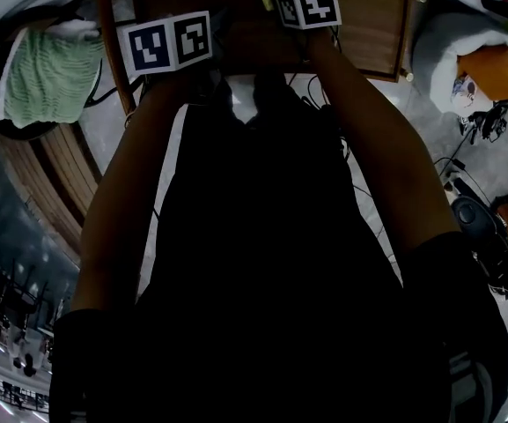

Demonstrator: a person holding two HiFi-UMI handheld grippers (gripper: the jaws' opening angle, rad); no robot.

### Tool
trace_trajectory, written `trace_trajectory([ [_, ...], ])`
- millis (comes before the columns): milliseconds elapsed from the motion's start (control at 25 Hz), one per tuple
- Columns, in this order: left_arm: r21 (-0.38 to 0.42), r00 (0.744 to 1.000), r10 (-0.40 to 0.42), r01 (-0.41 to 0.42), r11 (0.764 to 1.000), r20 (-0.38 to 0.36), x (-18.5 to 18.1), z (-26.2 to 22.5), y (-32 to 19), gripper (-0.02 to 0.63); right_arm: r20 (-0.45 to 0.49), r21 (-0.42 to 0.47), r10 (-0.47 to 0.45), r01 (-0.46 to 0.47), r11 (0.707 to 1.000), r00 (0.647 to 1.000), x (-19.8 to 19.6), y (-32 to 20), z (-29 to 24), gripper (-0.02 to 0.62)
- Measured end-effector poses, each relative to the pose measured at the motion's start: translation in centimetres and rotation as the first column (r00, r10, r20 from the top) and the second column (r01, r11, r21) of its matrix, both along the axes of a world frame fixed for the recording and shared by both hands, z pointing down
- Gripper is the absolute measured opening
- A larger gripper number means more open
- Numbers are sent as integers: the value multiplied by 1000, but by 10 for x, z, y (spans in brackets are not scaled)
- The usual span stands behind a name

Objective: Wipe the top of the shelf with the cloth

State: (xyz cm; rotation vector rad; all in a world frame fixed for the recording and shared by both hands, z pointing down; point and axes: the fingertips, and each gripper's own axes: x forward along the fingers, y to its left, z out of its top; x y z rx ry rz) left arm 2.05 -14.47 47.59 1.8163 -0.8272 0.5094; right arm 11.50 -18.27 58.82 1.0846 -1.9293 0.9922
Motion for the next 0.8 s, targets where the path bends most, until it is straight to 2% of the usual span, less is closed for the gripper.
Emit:
trace_trajectory([
  [480, 2, 997, 69, -69, 998, -22, 87, 4, 2, 12, -21, 14, 107, -106, 994, 994, 110, 11, -5, 54],
  [800, 4, 995, 94, -94, 996, -41, 128, 8, 2, 12, -65, 38, 171, -169, 985, 983, 177, 14, -8, 54],
])
